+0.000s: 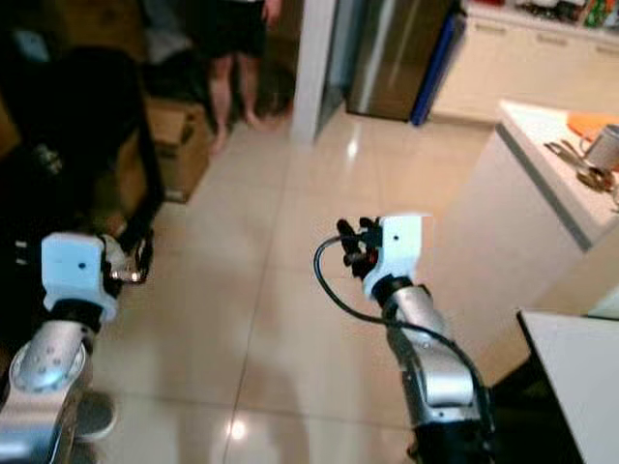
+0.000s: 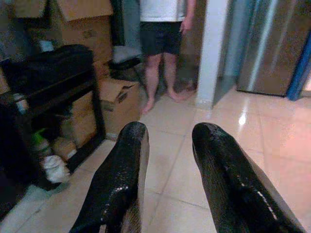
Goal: Setting the table
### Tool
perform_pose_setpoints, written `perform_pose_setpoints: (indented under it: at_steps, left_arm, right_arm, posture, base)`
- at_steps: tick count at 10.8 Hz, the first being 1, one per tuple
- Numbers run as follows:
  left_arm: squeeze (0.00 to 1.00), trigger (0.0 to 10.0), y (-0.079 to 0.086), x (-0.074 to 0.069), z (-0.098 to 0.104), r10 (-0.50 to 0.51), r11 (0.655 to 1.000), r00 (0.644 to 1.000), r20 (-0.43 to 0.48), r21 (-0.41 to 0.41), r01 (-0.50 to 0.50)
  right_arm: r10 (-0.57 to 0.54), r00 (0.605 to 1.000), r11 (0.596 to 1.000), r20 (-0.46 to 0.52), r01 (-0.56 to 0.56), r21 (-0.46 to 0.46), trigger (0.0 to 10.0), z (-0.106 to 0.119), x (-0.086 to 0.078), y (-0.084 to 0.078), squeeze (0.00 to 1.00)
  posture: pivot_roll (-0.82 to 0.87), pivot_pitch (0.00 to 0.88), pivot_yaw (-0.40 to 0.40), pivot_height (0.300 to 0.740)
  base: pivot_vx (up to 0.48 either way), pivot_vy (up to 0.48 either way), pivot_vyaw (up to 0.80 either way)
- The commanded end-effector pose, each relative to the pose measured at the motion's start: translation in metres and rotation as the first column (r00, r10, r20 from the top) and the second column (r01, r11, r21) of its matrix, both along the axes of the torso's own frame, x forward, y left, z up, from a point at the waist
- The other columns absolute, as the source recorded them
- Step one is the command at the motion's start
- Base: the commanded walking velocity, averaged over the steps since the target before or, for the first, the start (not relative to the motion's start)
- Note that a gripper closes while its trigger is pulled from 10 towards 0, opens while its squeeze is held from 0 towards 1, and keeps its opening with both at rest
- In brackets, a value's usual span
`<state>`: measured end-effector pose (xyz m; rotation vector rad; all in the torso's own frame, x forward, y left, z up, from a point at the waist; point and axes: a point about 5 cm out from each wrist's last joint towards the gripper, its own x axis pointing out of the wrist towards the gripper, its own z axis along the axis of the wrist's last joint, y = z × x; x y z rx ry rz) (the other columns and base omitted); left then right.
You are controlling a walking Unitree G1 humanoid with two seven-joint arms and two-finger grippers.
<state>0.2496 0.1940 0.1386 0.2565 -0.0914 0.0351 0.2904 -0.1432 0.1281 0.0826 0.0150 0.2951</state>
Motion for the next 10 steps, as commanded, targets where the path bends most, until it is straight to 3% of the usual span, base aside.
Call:
perform_pose_setpoints:
  at_steps: [1,6,10]
  left_arm:
    - [0.0,10.0,-0.012,0.003,0.0,-0.048,0.999,0.999,0.0,-0.011,0.048]
    - [0.0,10.0,-0.024,0.006,-0.001,-0.095,0.995,0.995,0.003,-0.021,0.095]
    - [0.0,10.0,-0.018,0.002,-0.002,-0.093,0.996,0.996,-0.007,-0.006,0.093]
  right_arm:
    - [-0.039,0.999,0.999,-0.005,0.039,-0.036,10.0,-0.002,-0.002,-0.015,0.0]
    - [-0.049,0.999,0.998,-0.02,0.048,-0.03,10.0,-0.006,-0.006,-0.019,0.0]
    - [-0.035,0.999,0.999,-0.024,0.034,-0.019,10.0,-0.009,-0.009,-0.012,0.0]
  posture:
    - [0.05,0.0,-0.051,0.74]
    - [0.03,0.0,-0.048,0.74]
    - [0.04,0.0,-0.034,0.74]
  base:
    - [0.412,0.0,0.0]
    - [0.415,0.0,0.0]
    - [0.415,0.0,0.0]
